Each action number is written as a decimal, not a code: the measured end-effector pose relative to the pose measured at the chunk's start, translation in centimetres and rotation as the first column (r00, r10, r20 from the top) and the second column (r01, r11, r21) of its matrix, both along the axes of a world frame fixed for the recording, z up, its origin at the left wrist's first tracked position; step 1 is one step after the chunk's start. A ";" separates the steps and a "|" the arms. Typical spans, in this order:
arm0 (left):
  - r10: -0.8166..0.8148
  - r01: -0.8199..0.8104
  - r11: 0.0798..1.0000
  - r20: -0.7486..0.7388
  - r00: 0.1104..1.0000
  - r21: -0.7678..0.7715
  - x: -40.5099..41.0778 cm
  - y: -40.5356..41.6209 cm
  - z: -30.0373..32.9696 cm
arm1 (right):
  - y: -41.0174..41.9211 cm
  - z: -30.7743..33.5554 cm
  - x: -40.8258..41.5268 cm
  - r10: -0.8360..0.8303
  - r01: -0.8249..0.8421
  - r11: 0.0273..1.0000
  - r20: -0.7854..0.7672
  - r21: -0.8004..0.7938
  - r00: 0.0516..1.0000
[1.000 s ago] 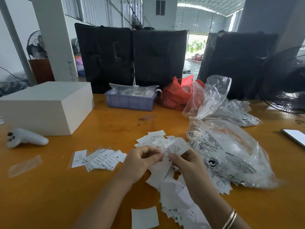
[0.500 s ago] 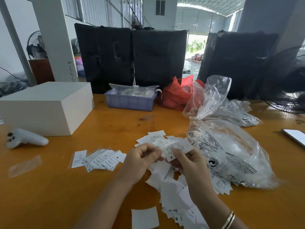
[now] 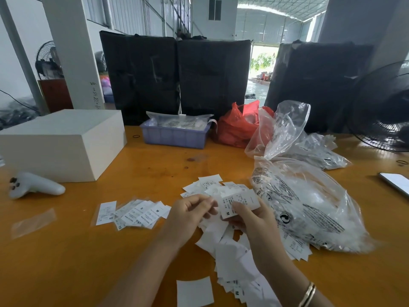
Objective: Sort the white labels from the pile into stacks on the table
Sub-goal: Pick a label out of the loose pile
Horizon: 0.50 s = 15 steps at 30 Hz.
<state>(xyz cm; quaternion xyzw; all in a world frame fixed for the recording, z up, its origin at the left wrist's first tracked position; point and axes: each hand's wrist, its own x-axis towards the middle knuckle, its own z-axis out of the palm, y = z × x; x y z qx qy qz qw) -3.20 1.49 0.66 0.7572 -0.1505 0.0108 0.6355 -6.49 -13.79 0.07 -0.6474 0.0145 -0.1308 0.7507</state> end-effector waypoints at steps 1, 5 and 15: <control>0.000 0.000 1.000 0.001 1.000 0.002 0.0 0.0 0.0 | 0.0 0.0 0.0 -0.008 0.008 1.000 0.003 -0.004 1.000; -0.003 0.003 1.000 0.002 1.000 -0.006 -0.2 -0.1 0.0 | 0.1 -0.2 0.0 -0.036 0.036 0.999 -0.017 -0.020 0.999; 0.023 -0.023 0.999 -0.004 1.000 -0.033 -0.3 -0.3 0.1 | 0.2 -0.5 0.2 -0.075 0.073 0.992 -0.010 -0.101 0.997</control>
